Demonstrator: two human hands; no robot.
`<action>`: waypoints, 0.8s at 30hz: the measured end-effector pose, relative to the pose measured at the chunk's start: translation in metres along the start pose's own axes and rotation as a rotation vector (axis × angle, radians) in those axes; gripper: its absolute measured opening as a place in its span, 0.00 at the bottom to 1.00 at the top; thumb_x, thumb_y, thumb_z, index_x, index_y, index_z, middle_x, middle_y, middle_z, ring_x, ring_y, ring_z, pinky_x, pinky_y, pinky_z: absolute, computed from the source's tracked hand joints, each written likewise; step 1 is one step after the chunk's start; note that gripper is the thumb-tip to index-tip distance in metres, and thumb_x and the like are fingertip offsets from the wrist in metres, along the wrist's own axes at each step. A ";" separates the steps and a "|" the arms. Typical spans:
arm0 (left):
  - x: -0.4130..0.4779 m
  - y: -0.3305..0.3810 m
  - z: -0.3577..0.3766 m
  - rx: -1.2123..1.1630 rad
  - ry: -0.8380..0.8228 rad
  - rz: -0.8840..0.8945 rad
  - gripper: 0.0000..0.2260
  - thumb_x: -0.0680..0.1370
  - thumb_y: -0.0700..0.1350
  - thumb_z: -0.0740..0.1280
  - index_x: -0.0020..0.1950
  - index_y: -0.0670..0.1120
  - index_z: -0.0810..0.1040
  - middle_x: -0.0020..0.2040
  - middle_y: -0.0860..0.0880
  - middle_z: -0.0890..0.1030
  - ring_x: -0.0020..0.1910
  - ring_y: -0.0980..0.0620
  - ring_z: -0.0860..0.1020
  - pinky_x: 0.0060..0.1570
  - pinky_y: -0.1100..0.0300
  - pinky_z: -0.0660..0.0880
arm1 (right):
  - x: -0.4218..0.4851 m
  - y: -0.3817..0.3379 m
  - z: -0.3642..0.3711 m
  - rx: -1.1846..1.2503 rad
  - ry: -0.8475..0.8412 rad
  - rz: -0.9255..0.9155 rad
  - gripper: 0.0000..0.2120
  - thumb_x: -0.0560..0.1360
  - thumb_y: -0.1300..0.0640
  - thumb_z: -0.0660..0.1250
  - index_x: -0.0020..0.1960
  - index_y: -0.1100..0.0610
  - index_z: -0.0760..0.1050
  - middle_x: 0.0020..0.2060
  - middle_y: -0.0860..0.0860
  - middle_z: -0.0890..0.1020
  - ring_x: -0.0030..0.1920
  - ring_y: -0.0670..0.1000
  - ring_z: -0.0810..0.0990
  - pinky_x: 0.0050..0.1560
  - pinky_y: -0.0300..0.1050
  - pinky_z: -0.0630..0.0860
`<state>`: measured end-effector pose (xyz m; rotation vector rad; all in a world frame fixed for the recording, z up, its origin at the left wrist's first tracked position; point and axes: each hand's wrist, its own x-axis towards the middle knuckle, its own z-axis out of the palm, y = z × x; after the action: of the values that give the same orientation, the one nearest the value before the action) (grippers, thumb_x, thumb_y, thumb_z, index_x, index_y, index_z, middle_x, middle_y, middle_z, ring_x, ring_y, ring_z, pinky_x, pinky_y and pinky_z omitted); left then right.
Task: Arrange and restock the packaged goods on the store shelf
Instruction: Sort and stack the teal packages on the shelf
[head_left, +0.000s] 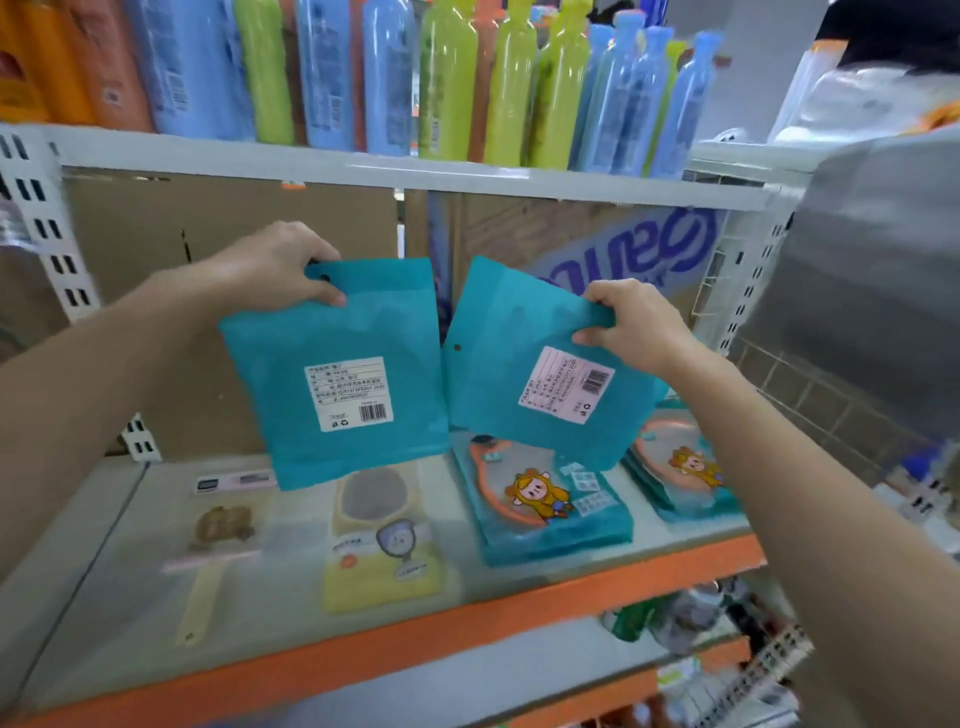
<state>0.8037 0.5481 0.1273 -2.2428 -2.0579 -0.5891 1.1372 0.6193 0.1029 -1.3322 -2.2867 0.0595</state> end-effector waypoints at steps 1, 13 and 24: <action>0.005 0.007 0.000 -0.035 -0.015 0.008 0.02 0.71 0.44 0.73 0.43 0.48 0.81 0.41 0.48 0.82 0.39 0.49 0.78 0.42 0.56 0.75 | 0.002 0.009 -0.003 0.011 0.000 0.007 0.09 0.71 0.57 0.71 0.46 0.53 0.72 0.45 0.49 0.74 0.46 0.52 0.73 0.45 0.47 0.69; 0.069 0.094 0.030 -0.145 -0.225 0.179 0.02 0.71 0.42 0.72 0.40 0.49 0.81 0.35 0.58 0.83 0.32 0.60 0.80 0.31 0.68 0.74 | 0.022 0.106 -0.020 0.067 0.036 0.080 0.09 0.71 0.58 0.71 0.43 0.50 0.71 0.48 0.53 0.78 0.48 0.54 0.75 0.49 0.54 0.74; 0.091 0.168 0.070 -0.244 -0.324 0.075 0.03 0.72 0.41 0.72 0.40 0.49 0.81 0.34 0.58 0.83 0.32 0.61 0.80 0.31 0.69 0.74 | 0.041 0.199 -0.021 0.148 0.005 -0.049 0.11 0.70 0.58 0.72 0.37 0.51 0.69 0.36 0.48 0.74 0.41 0.53 0.73 0.41 0.47 0.68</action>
<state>0.9876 0.6349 0.1276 -2.6996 -2.1269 -0.5264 1.2903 0.7534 0.0826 -1.1997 -2.2614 0.2048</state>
